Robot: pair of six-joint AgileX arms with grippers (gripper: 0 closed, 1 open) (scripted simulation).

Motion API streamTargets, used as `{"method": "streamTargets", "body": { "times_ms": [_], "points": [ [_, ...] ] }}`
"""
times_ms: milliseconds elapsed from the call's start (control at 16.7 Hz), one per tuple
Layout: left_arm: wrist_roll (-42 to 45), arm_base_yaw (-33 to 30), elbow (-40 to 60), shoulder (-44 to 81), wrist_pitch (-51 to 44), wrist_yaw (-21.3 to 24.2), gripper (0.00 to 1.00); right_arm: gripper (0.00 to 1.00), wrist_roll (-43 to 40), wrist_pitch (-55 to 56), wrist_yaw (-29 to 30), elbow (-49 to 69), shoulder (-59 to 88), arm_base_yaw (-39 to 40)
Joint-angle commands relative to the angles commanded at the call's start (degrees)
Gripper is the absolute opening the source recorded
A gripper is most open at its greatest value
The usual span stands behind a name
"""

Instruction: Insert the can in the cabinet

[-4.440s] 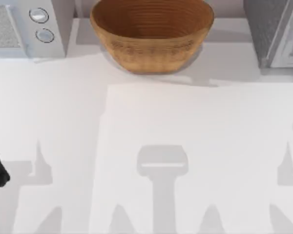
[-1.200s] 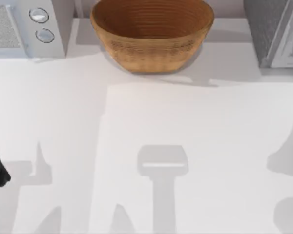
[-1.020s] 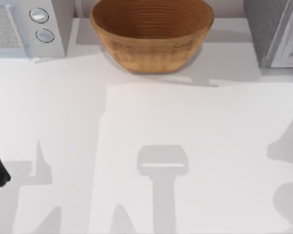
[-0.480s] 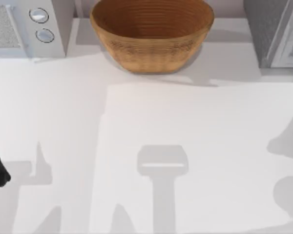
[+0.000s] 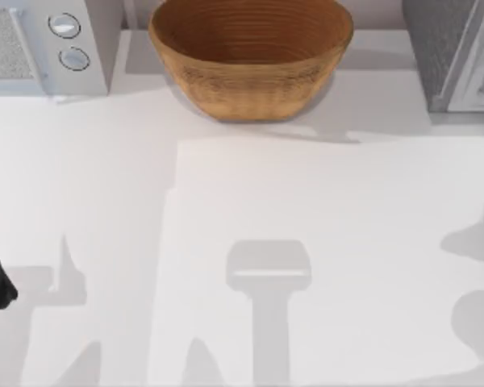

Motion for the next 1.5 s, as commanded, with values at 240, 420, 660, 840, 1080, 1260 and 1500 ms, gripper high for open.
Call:
{"method": "streamTargets", "body": {
  "times_ms": [240,420,660,840,1080,1260,1500],
  "points": [
    [0.0,0.0,0.0,0.0,0.0,0.0,1.0,0.0,0.0,0.0,0.0,0.0,0.0,0.0],
    [0.0,0.0,0.0,0.0,0.0,0.0,1.0,0.0,0.0,0.0,0.0,0.0,0.0,0.0],
    [0.0,0.0,0.0,0.0,0.0,0.0,1.0,0.0,0.06,-0.01,0.0,-0.05,-0.03,-0.08],
    [0.0,0.0,0.0,0.0,0.0,0.0,1.0,0.0,0.17,-2.05,-0.04,0.42,-2.04,-0.09],
    [0.0,0.0,0.0,0.0,0.0,0.0,1.0,0.0,0.38,-12.85,-0.34,2.37,-10.91,0.06],
    [0.0,0.0,0.0,0.0,0.0,0.0,1.0,0.0,0.36,-25.18,-0.53,4.43,-20.12,0.14],
    [0.0,0.0,0.0,0.0,0.0,0.0,1.0,0.0,0.18,-41.3,-0.57,7.29,-32.54,0.07]
  ]
}}
